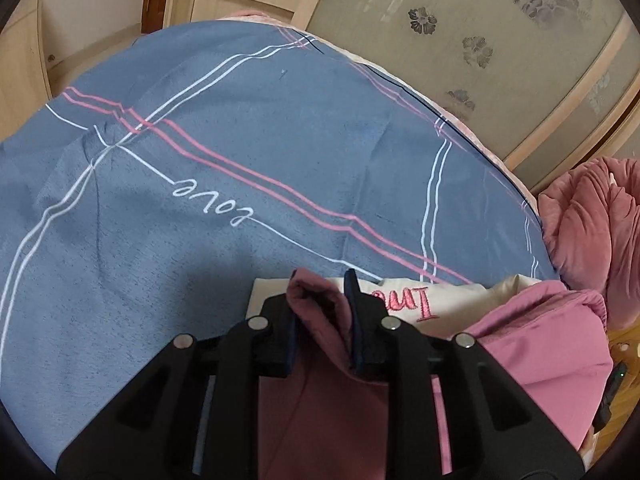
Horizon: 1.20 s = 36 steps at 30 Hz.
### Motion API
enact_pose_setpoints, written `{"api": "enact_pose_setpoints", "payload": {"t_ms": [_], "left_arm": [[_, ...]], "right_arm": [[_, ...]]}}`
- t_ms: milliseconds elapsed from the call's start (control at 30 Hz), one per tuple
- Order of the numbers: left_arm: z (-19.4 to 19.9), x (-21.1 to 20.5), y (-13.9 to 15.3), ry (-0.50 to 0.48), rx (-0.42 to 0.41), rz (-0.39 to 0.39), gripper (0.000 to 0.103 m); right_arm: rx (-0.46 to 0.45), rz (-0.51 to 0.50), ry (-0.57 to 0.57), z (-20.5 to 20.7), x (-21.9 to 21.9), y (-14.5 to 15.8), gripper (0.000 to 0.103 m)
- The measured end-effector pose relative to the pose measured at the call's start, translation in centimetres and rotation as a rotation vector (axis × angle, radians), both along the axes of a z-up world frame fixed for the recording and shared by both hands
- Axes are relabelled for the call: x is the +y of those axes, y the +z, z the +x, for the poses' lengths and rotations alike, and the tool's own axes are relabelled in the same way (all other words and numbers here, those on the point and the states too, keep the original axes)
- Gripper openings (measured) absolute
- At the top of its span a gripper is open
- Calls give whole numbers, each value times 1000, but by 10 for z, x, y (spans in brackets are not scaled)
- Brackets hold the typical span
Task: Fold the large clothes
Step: 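Lift the pink hem with both tools and fold it over the hood, then open both tools and release the folded pink jacket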
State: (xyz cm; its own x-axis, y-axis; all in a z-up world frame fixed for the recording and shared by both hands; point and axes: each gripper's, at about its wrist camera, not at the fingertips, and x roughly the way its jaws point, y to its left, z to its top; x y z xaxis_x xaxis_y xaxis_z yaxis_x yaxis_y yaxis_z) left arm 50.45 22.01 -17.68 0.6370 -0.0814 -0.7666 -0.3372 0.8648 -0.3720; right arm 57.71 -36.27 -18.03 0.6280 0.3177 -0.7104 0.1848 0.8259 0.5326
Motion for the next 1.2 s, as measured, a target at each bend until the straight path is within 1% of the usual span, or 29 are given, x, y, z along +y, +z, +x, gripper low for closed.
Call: {"api": "enact_pose_setpoints", "payload": {"t_ms": [33,67,100,133,167,200,233,267,300,367,433,467,500,533,567,600,633,700,733,800,833,900,933,1000,1033,1067,1133,1167,1200], "left_arm": [[-6,0,9,8,-21,11,25],[-10,3,17,14,-48,17,31],[-22,4,34,36,-107,43,49],[-38,5,52,70,-180,88,62],[-50,5,65,89,-239,124,82],[-68,2,86,109,-317,180,87],[-81,-2,100,110,-363,216,87],[-95,-7,116,98,-401,237,87],[-102,-11,126,81,-420,231,87],[-112,-25,137,32,-438,212,87],[-116,-54,139,-50,-415,232,85],[-115,-68,137,-77,-400,254,77],[-111,-91,130,-124,-365,304,61],[-106,-115,122,-170,-322,354,53],[-99,-133,115,-204,-287,380,36],[-91,-155,100,-267,-227,390,21],[-83,-170,89,-315,-178,368,17],[-68,-186,68,-349,-105,333,15],[-59,-193,57,-345,-64,348,15],[-43,-198,39,-325,-6,421,15],[-37,-196,33,-317,23,436,15],[-24,-181,21,-298,82,419,15],[-20,-168,16,-273,103,414,15],[-17,-141,9,-220,132,418,15],[-16,-129,5,-200,142,412,15],[-16,-117,-1,-194,144,378,15],[-21,-105,0,-194,119,309,15],[-26,-103,3,-189,104,297,15],[-45,-98,11,-172,69,267,15]], "right_arm": [[-6,9,-4,-4,-3,6,13],[-17,26,-14,-7,-7,13,15],[-41,57,-34,-14,-14,21,19],[-69,84,-49,-20,-19,29,22],[-99,102,-63,-27,-22,36,35],[-141,88,-86,-37,-25,50,71],[-183,42,-123,-46,-25,64,89],[-226,9,-148,-54,-25,73,100],[-293,-31,-152,-66,-22,90,100],[-349,-62,-112,-78,-8,112,100],[-371,-77,-7,-85,21,127,94],[-359,-112,52,-86,41,132,85],[-342,-163,113,-86,63,135,77],[-318,-242,203,-86,97,135,62],[-288,-305,274,-84,125,132,54],[-257,-358,335,-83,152,125,50],[-244,-376,362,-83,165,120,50],[-189,-408,433,-74,202,102,50],[-171,-441,449,-71,213,94,50],[-159,-578,452,-62,233,80,50],[-150,-645,454,-56,239,70,50],[-109,-628,456,-44,231,57,50],[-98,-603,450,-40,224,55,45],[-91,-557,429,-36,207,54,27],[-96,-540,432,-36,204,53,24],[-97,-524,439,-34,199,51,21],[-95,-517,448,-33,200,46,21],[-110,-534,439,-38,204,50,24],[-139,-533,438,-47,208,59,39]]}}
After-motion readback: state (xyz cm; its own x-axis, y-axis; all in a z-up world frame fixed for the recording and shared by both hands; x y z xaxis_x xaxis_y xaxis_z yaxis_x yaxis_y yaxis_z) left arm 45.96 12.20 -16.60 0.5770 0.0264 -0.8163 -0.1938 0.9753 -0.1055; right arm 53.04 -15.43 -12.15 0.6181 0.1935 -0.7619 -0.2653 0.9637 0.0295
